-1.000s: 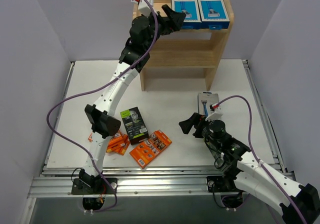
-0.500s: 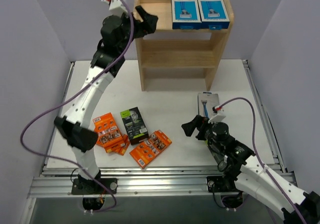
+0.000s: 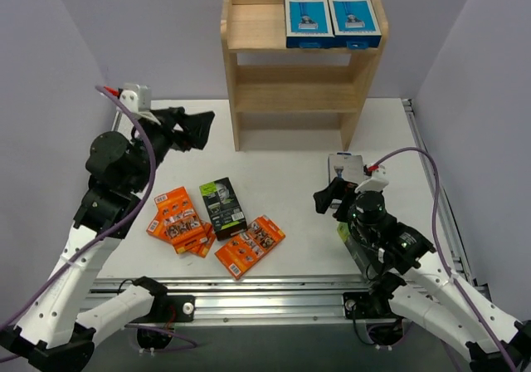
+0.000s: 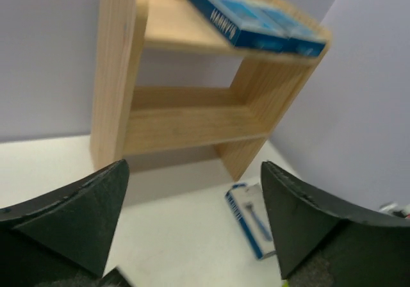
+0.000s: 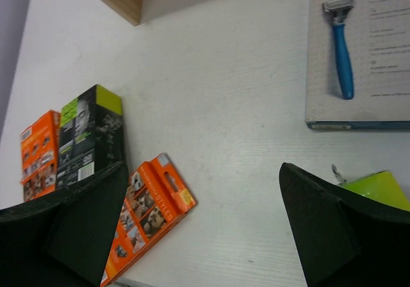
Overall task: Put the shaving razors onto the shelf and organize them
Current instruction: Place the shaving razor onto shelf, then grab a shaving razor with the right arm
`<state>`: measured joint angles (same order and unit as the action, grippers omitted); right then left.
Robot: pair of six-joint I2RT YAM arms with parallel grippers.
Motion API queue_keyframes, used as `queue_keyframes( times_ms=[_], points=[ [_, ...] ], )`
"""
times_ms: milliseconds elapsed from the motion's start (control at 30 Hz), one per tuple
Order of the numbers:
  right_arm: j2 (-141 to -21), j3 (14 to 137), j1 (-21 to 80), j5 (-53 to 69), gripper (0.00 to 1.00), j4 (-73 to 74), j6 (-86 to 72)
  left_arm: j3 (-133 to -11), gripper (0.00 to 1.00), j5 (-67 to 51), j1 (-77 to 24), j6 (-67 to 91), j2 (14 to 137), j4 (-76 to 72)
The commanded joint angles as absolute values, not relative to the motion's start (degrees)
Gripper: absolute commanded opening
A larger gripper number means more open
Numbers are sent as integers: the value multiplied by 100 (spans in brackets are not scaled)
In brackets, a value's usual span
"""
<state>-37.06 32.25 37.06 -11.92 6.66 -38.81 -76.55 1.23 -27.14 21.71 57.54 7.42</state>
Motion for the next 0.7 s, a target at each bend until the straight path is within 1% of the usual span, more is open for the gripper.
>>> queue_keyframes(
  times_ms=[0,33,67,100,133,167,200,233,267,333,367,400,433,500,533,567,633,667],
  points=[
    [-4244,3768,3639,-2169,98,1291,-3823,-6752,90,263,-2646,1601,5538,1318],
    [-4350,3866,3639,-2362,96,1475,-3910,-6419,80,290,-2637,1504,5320,1414],
    [-4525,3954,3613,-2669,94,1537,-3929,-6268,73,334,-2619,1372,5204,1459],
    [-4605,4138,3604,-2811,85,1582,-3955,-6110,56,412,-2619,1301,5099,1485],
    [-4666,4218,3577,-2908,71,1599,-3929,-5960,38,422,-2610,1222,4863,1503],
    [-4771,4297,3551,-2953,55,1556,-3798,-5646,28,465,-2610,1126,4730,1468],
    [-4833,4454,3464,-3092,36,1538,-3771,-5442,23,518,-2636,1116,4555,1389],
    [-4904,4552,3402,-3172,33,1529,-3744,-5206,22,527,-2654,1116,4135,1102],
    [-5052,4640,3332,-3234,33,1529,-3657,-4716,22,519,-2663,1151,3931,959],
    [-5237,4859,2963,-3217,31,1521,-3578,-4439,20,667,-2663,1213,3492,870],
    [-5412,4904,2788,-3112,29,1486,-3542,-4491,18,807,-2707,1091,3437,975],
    [-5492,4922,2586,-2929,27,1407,-3455,-4613,14,930,-2777,994,3410,1063],
    [-5658,4896,2149,-2457,26,1215,-3437,-4640,3,1280,-2960,932,3401,1150],
    [-5835,4852,1733,-2015,22,916,-3445,-4658,2,1389,-3111,914,3419,1186],
    [-6062,4843,1375,-1621,21,844,-3454,-4658,2,1328,-3242,862,3375,1178],
    [-6178,4817,1232,-1443,19,748,-3445,-4650,2,1118,-3304,757,3358,1152],
    [-6432,4843,1003,-1188,20,564,-3349,-4597,2,1028,-3383,695,3296,1090],
    [-6669,4886,854,-1073,24,528,-3305,-4588,14,1185,-3445,694,3278,1099]
  ],
)
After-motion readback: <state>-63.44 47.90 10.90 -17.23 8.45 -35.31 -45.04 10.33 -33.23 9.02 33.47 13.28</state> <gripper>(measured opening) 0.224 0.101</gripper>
